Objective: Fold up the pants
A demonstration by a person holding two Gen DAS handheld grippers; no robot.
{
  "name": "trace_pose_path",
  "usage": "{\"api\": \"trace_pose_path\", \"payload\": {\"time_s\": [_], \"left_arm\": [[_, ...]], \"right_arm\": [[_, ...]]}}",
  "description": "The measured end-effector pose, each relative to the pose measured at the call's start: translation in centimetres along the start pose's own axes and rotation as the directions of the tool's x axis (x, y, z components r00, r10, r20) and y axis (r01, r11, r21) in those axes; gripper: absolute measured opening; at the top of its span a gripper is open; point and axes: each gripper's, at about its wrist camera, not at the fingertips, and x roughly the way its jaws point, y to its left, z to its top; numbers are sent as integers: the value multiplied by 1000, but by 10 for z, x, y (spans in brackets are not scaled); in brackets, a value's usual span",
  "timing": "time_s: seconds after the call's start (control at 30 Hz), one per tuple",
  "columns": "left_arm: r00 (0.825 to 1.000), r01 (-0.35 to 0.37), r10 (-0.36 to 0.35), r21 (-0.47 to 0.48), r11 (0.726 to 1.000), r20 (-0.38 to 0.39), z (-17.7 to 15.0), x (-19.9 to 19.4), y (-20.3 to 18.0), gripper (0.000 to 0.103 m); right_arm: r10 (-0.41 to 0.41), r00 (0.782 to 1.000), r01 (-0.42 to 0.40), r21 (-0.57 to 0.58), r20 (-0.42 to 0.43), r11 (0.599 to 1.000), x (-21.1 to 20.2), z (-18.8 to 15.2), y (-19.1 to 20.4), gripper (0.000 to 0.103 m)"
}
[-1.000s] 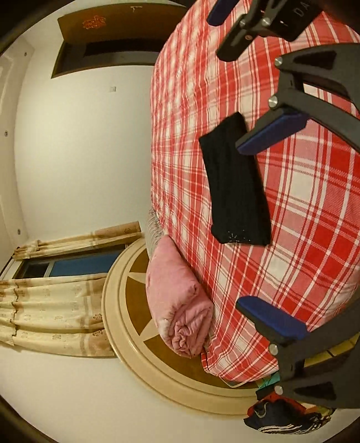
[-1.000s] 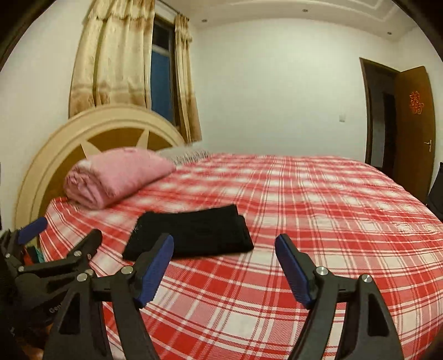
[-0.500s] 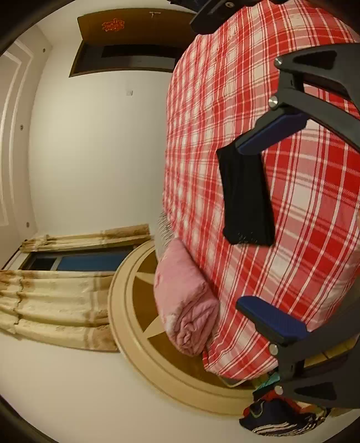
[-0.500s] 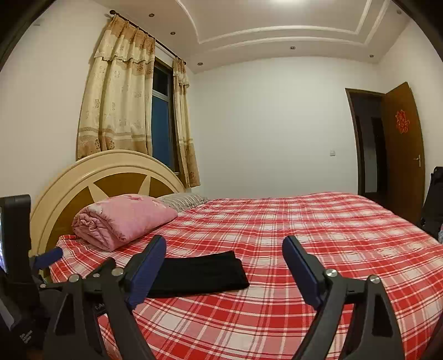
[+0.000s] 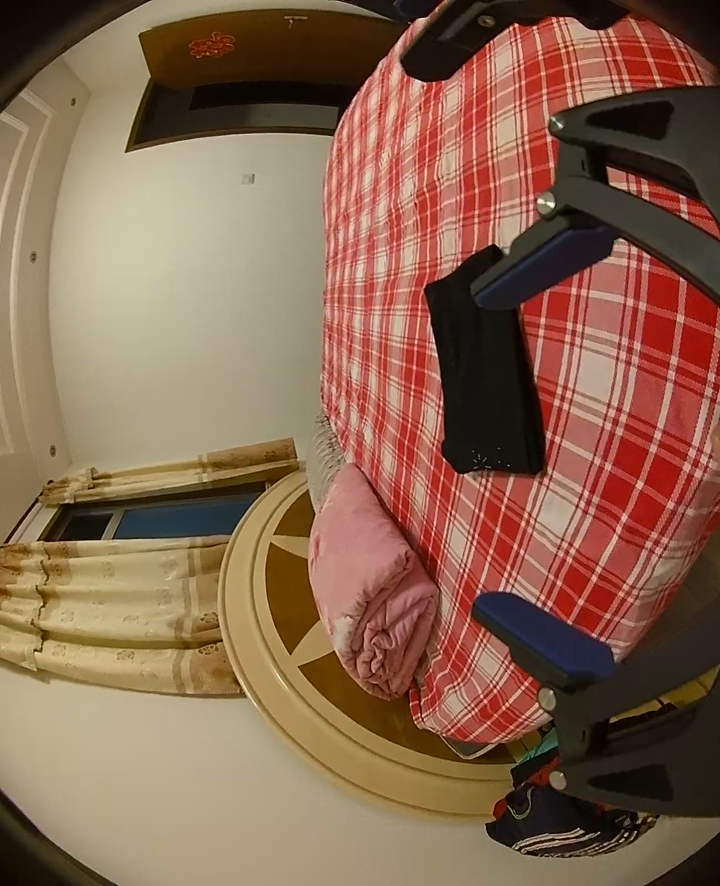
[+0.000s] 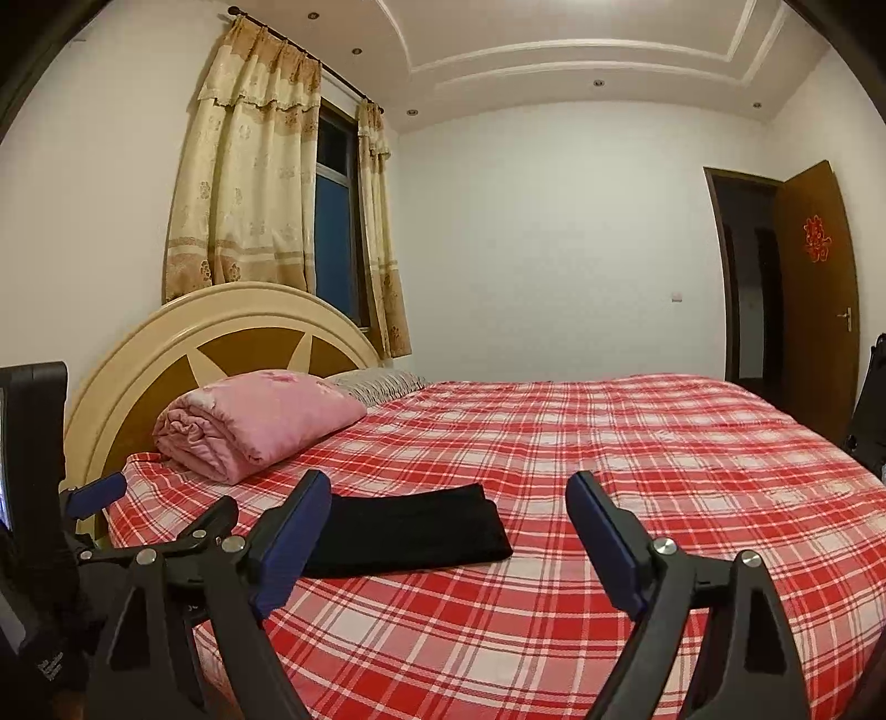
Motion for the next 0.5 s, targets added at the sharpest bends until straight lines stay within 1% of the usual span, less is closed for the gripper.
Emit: {"api": "trace_pose_path", "payload": {"time_s": [0.13, 0.5], "left_arm": [[1000, -18, 18, 13, 1000, -7, 0, 1, -2, 103], [1000, -9, 9, 7, 1000, -10, 1, 0, -2, 103]], "right_arm": [[-4, 1000, 5, 19, -8, 1000, 3, 0, -5, 88], [-3, 1000, 3, 20, -9, 1000, 3, 0, -6, 88]]}}
